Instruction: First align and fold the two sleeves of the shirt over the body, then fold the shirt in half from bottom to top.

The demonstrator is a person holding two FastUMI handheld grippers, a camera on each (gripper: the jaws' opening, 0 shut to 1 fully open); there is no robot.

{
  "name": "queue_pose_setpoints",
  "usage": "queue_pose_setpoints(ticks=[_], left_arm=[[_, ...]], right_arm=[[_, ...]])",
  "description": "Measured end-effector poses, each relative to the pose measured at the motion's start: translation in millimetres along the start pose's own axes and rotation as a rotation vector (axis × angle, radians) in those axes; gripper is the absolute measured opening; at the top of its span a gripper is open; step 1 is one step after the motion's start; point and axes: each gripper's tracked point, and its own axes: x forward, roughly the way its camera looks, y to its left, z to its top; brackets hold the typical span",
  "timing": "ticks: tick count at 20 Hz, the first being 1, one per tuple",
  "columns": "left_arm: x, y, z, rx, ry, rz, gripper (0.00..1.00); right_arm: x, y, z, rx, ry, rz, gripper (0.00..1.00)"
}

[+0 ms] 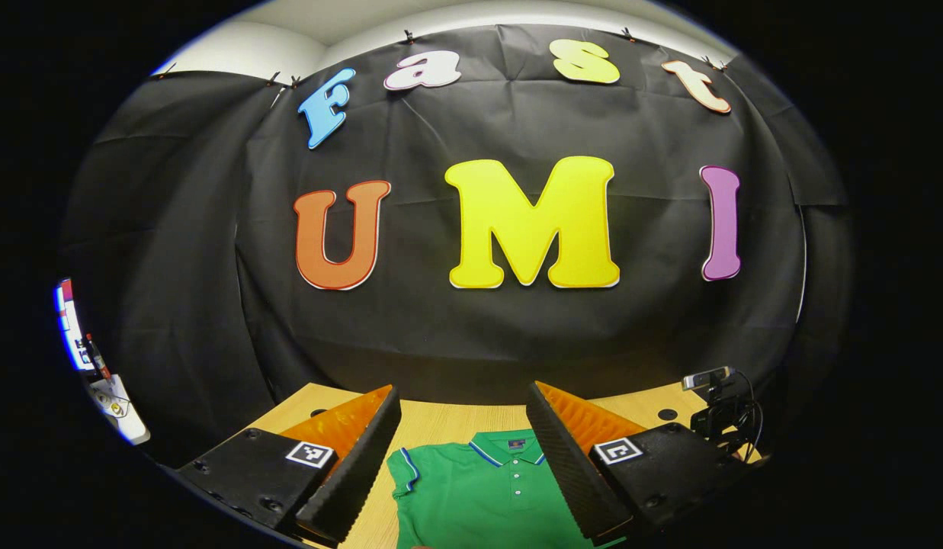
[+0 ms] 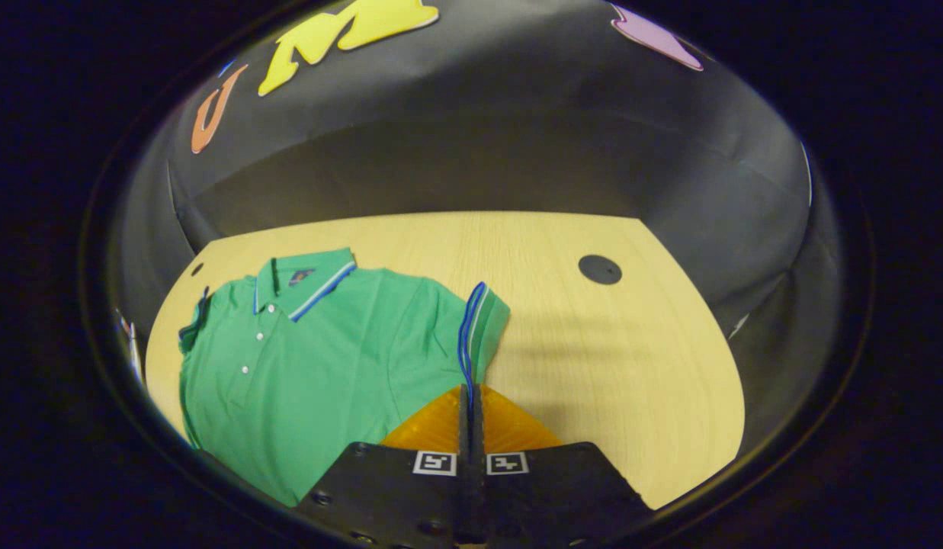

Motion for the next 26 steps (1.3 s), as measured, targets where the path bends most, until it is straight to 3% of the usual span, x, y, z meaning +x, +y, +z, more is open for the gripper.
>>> queue_pose_setpoints(ticks=[6,13,18,19,23,26], left_arm=[[-9.4,31.7,-2.6,-0.033,0.001,0.052,1.00],[-27.5,88.4,-9.3,-0.041,0.017,0.148,1.00],[-36.5,119.0,-15.3,-0.036,0.036,0.193,1.00],[-36.5,121.9,-17.5,-0.039,0.042,0.195,1.00],[-25.6,122.5,-32.9,-0.055,0.076,0.160,1.00],[-4.0,115.9,-63.1,-0.042,0.118,0.116,1.00]], right_arm=[[-22.7,62.6,37.8,-0.022,-0.053,0.044,0.00],[-1.6,144.3,26.3,-0.095,-0.009,0.075,0.00],[6.7,172.5,19.4,-0.111,0.003,0.074,0.04],[5.3,175.4,17.9,-0.113,0.003,0.077,0.14],[-24.5,170.9,32.5,-0.093,-0.056,0.067,0.90],[-67.9,153.6,43.7,-0.092,-0.123,0.059,0.94]])
